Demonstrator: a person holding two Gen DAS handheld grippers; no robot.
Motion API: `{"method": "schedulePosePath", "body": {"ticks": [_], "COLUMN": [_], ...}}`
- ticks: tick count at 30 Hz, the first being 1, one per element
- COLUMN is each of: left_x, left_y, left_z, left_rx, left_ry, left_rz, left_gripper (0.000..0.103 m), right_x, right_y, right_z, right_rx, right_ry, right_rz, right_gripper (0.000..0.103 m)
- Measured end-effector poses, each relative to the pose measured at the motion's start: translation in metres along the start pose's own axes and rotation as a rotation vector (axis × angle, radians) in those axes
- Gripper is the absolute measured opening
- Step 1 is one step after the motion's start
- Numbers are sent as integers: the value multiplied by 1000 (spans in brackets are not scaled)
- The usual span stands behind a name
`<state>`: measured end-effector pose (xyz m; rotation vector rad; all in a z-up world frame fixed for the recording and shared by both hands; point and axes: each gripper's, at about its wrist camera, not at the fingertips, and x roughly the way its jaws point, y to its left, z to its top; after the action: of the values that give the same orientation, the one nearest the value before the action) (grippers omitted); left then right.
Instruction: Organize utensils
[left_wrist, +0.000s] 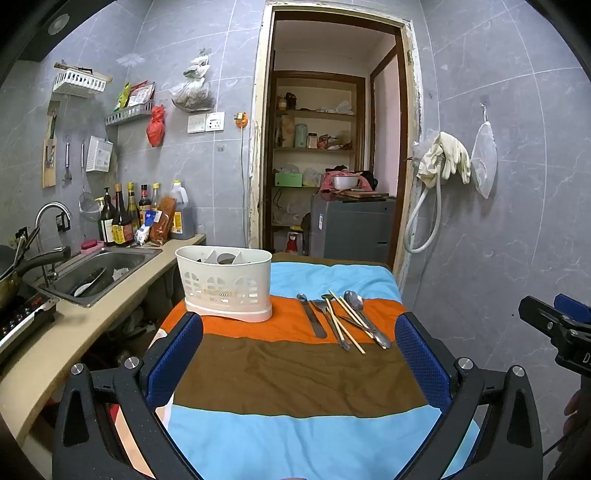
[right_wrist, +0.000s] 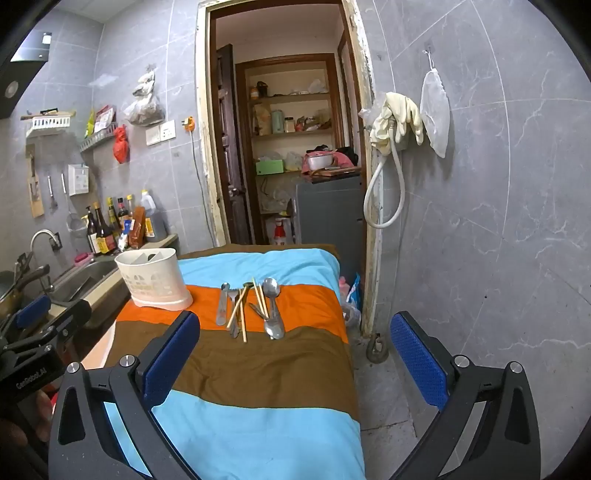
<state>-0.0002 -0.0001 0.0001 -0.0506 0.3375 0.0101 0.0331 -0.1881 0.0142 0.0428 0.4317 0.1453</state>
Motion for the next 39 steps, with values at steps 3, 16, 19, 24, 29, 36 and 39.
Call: {"method": "schedulePosePath", "body": {"ticks": [3,16,19,24,29,36,39], "left_x": [0,0,0,0,0,0,0], "left_y": [0,0,0,0,0,0,0], "left_z": [0,0,0,0,0,0,0], "left_rx": [1,2,2,2,3,2,2], "left_ry": [1,-4,-5,-5,-5,-5,-6], "left_rz": [2,0,1,1,1,1,1], "left_gripper": [102,102,102,102,102,102,102], "right_x": [-1,-3,-4,-4,-4,-4,-4], "right_y": [1,2,2,2,2,2,2], "right_z": [0,-2,-2,-1,-1,-1,-1], "right_rx": [1,-2,-1,-1,-2,-2,-1], "right_ry": [2,2,2,2,1,1,2], "right_rz": [0,-1,-1,-2,0,-1,-2], "right_gripper": [103,103,103,103,103,103,103]}}
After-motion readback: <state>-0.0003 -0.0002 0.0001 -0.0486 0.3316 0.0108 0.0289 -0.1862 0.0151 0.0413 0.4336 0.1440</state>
